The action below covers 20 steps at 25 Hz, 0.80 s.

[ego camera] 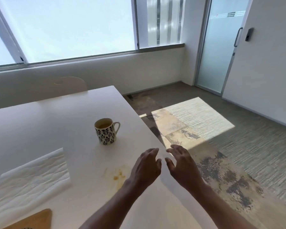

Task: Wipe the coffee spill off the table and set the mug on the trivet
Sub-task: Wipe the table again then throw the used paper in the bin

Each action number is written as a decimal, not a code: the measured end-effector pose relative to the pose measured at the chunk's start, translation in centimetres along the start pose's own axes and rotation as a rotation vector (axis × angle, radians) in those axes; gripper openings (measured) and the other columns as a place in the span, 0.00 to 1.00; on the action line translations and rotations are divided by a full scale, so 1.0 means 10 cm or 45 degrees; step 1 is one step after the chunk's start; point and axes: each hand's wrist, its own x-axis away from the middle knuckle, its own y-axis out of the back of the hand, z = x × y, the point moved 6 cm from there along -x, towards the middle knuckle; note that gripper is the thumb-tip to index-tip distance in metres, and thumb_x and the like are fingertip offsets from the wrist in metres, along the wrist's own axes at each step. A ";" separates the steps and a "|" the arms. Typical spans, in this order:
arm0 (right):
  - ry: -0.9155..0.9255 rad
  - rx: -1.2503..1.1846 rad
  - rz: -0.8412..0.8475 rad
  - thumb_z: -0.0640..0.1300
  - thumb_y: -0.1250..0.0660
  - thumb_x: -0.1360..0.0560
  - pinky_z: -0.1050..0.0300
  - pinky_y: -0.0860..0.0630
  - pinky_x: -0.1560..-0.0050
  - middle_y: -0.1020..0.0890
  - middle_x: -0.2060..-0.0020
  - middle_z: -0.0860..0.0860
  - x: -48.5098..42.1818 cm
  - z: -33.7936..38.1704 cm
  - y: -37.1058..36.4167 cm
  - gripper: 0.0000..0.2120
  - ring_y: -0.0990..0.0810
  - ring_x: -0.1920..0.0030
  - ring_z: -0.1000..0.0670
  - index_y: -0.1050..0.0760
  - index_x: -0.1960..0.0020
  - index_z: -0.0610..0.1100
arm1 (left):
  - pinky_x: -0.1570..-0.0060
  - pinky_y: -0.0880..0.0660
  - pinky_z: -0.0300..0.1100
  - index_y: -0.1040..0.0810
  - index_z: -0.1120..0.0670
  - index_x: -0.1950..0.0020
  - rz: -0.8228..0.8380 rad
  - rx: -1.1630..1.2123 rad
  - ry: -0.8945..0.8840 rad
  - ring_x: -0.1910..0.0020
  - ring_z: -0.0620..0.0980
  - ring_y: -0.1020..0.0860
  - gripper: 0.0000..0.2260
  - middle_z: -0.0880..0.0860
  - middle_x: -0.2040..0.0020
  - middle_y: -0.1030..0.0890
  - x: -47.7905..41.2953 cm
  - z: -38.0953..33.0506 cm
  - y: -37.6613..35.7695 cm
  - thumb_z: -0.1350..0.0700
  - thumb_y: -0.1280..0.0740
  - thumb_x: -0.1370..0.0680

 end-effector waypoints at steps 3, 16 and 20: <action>0.103 -0.011 0.069 0.43 0.31 0.25 0.55 0.28 0.37 0.21 0.39 0.46 -0.03 0.38 -0.23 0.15 0.24 0.37 0.46 0.22 0.39 0.43 | 0.33 0.33 0.38 0.30 0.57 0.27 -0.064 -0.055 0.069 0.31 0.50 0.26 0.21 0.55 0.29 0.25 0.18 0.30 0.26 0.54 0.37 0.20; 0.461 -0.130 0.345 0.45 0.32 0.24 0.58 0.30 0.36 0.21 0.39 0.46 0.08 2.08 -1.27 0.16 0.24 0.37 0.48 0.23 0.38 0.43 | 0.40 0.27 0.42 0.24 0.59 0.37 -0.324 -0.248 0.541 0.38 0.54 0.23 0.16 0.56 0.38 0.21 1.38 1.85 1.43 0.56 0.36 0.23; 0.534 -0.153 0.403 0.45 0.33 0.24 0.59 0.29 0.37 0.21 0.39 0.46 0.11 2.52 -1.48 0.16 0.24 0.37 0.48 0.23 0.38 0.43 | 0.32 0.34 0.52 0.27 0.53 0.33 -0.143 -0.492 0.926 0.30 0.56 0.31 0.26 0.55 0.31 0.27 1.72 2.44 1.71 0.39 0.36 0.24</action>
